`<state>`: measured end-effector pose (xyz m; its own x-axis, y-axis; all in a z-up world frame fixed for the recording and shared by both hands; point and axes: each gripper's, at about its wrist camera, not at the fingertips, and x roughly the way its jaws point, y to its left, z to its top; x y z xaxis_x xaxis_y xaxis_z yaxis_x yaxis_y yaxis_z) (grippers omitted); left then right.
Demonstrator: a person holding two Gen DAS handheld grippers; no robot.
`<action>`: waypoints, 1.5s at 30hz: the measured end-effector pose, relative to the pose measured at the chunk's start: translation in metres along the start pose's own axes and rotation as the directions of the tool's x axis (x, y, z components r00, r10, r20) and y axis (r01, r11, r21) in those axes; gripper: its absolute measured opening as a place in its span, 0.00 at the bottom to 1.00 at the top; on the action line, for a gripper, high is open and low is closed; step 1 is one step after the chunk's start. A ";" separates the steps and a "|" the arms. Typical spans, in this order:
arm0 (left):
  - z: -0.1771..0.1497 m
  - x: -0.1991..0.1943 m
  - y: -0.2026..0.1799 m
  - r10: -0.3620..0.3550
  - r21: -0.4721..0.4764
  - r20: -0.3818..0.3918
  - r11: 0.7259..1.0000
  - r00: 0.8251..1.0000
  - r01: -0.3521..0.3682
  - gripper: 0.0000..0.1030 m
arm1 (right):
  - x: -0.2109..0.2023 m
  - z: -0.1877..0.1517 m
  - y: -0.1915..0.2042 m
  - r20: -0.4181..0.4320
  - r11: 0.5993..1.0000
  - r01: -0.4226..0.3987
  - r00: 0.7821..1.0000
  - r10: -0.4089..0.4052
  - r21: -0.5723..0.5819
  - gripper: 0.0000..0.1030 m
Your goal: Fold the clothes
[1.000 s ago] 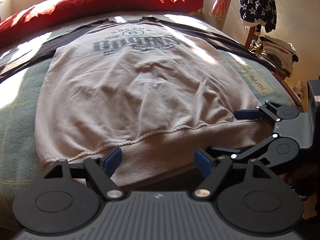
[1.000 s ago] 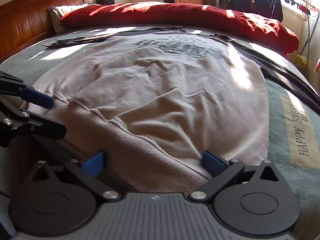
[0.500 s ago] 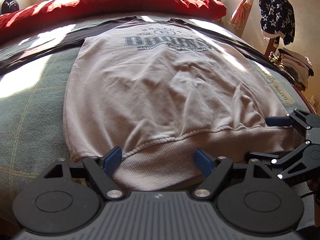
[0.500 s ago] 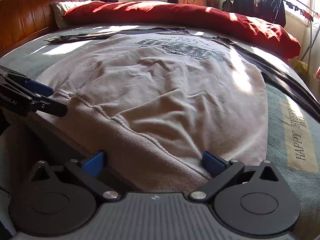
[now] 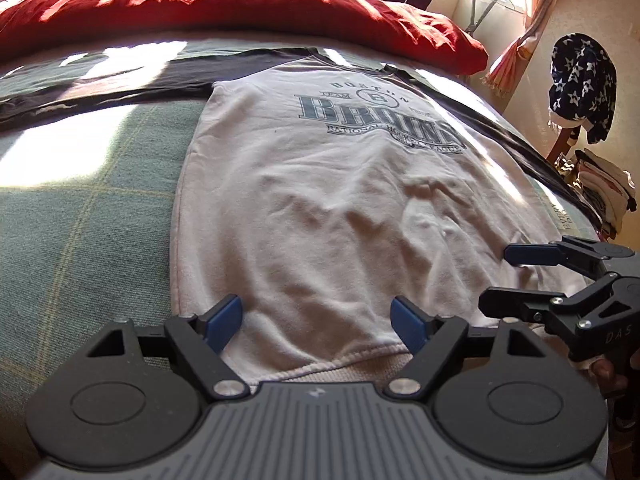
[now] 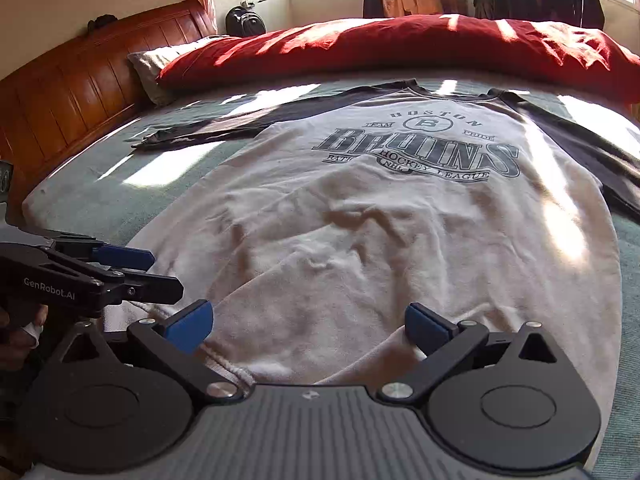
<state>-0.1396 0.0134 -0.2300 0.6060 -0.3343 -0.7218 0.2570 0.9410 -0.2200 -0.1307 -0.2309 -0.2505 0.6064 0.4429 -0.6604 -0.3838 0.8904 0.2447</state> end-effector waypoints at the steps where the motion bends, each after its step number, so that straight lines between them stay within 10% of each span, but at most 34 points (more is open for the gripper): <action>1: -0.003 0.001 0.003 0.003 -0.011 -0.005 1.000 1.000 -0.003 0.79 | 0.004 -0.006 -0.002 -0.022 1.000 0.003 1.000 -0.002 0.027 1.00; 7: -0.010 0.003 0.011 0.015 -0.020 -0.021 1.000 1.000 -0.016 0.80 | -0.017 -0.050 0.005 0.026 1.000 0.015 1.000 -0.016 0.027 1.00; 21: 0.064 0.035 -0.008 -0.012 0.040 0.021 0.999 1.000 0.011 0.81 | -0.024 -0.054 0.008 0.038 1.000 0.013 0.999 -0.012 -0.023 1.00; 29: 0.045 0.046 0.016 0.027 0.004 -0.051 1.000 0.998 -0.027 0.81 | -0.033 -0.051 0.003 0.023 0.999 -0.001 1.000 0.002 -0.042 1.00; 36: 0.097 0.029 0.024 -0.009 0.052 -0.028 0.999 1.000 0.010 0.82 | -0.057 -0.002 -0.034 0.050 0.998 0.027 0.998 -0.024 -0.055 1.00; 45: 0.182 0.131 0.034 -0.172 -0.065 -0.105 0.984 0.979 0.166 0.82 | 0.003 0.103 -0.133 0.046 0.998 0.035 0.998 -0.038 0.059 1.00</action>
<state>0.0855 -0.0082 -0.2123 0.4699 -0.4841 -0.7381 0.3048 0.8738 -0.3790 -0.0066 -0.3371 -0.2118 0.6519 0.4131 -0.6359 -0.3202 0.9101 0.2629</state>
